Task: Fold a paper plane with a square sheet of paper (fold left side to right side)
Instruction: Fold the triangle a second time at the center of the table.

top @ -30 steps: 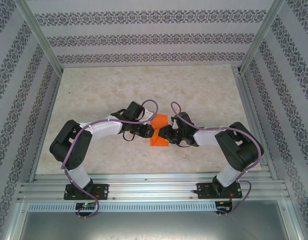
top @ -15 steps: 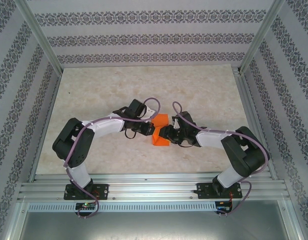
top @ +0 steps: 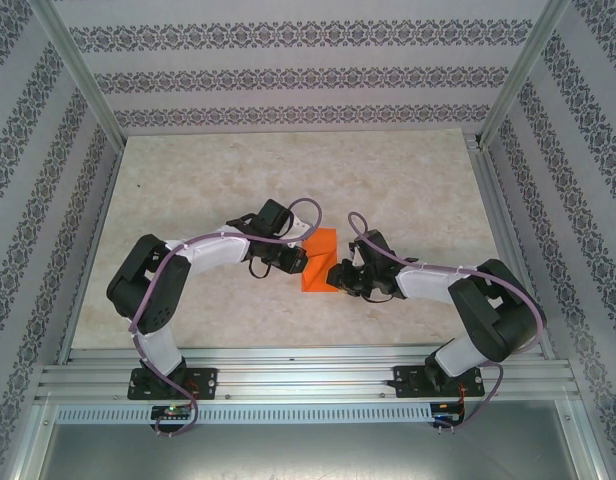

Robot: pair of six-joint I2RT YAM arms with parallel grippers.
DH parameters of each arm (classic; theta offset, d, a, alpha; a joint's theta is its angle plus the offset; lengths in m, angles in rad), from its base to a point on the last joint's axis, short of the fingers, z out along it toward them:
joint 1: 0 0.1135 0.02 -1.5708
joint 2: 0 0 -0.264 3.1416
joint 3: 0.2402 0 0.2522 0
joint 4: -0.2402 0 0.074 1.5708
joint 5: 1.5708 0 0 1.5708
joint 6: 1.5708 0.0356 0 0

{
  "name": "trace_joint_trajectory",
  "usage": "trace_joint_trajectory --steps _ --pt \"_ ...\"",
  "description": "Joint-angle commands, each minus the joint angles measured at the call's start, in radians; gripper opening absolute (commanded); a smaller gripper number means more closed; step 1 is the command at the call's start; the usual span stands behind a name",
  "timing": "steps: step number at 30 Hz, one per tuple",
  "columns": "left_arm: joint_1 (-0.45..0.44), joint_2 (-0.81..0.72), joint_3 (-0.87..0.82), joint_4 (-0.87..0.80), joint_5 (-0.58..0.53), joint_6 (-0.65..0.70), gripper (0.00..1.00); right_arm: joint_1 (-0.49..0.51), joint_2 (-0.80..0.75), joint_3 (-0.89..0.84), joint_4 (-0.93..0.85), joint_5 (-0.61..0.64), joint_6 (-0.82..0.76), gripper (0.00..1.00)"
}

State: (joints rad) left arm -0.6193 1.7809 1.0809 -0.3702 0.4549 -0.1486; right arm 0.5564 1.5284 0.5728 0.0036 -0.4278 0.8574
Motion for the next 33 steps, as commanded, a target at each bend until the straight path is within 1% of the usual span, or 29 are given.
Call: trace_joint_trajectory --steps 1,13,19,33 --pt "0.021 0.009 0.030 -0.038 -0.010 0.047 0.06 0.008 -0.012 -0.007 -0.013 0.026 -0.030 0.26" --pt "0.025 0.059 0.092 -0.101 -0.004 0.121 0.07 0.018 0.030 0.022 -0.087 0.055 -0.067 0.18" --pt "0.033 0.087 0.126 -0.130 0.004 0.152 0.08 0.023 0.041 0.027 -0.102 0.063 -0.077 0.17" --pt "0.040 0.130 0.159 -0.146 0.016 0.169 0.08 0.030 0.055 0.041 -0.138 0.078 -0.100 0.17"
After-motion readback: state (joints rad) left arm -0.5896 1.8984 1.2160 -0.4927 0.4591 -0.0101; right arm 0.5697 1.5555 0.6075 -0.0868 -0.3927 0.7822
